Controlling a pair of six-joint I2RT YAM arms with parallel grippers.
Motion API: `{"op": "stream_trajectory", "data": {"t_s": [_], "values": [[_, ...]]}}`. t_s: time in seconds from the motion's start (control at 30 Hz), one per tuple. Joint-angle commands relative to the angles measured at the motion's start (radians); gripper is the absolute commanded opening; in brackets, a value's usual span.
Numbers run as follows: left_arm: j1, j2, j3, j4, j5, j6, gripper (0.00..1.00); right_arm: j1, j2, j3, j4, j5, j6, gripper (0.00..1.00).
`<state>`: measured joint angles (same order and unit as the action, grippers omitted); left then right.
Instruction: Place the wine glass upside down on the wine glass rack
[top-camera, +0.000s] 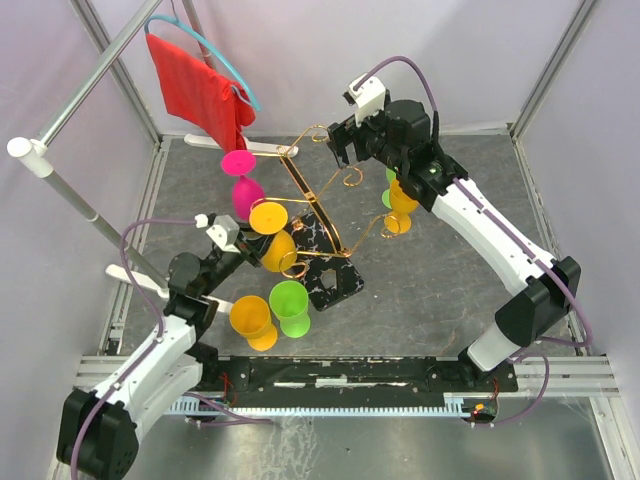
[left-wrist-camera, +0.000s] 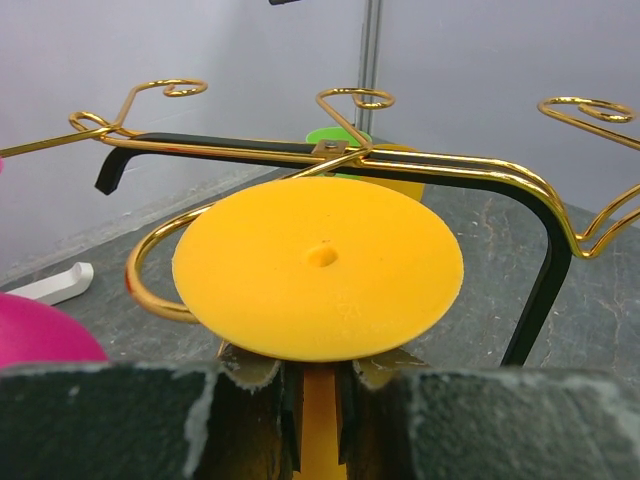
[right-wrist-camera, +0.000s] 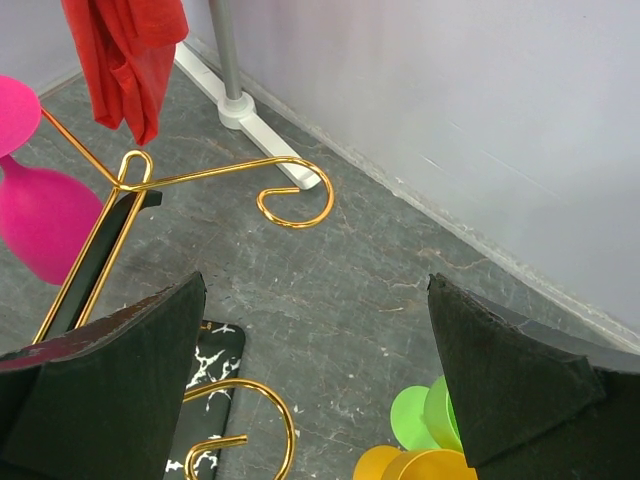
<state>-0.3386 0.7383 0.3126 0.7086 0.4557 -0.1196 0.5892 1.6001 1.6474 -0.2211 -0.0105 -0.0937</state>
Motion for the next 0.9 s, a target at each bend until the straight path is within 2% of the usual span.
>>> {"op": "stream_trajectory", "data": {"t_s": [0.0,0.43,0.87], "values": [[-0.017,0.053,0.008,0.158,-0.018,-0.029,0.03,0.007,-0.028,-0.004,0.056,0.022,-0.017,1.0],[-0.04,0.193,0.011,0.303,-0.118,-0.018,0.03,0.006,-0.032,-0.022,0.061,0.038,-0.031,1.0],[-0.042,0.278,0.058,0.314,-0.252,0.038,0.03,0.007,-0.039,-0.035,0.059,0.055,-0.054,1.0]]}}
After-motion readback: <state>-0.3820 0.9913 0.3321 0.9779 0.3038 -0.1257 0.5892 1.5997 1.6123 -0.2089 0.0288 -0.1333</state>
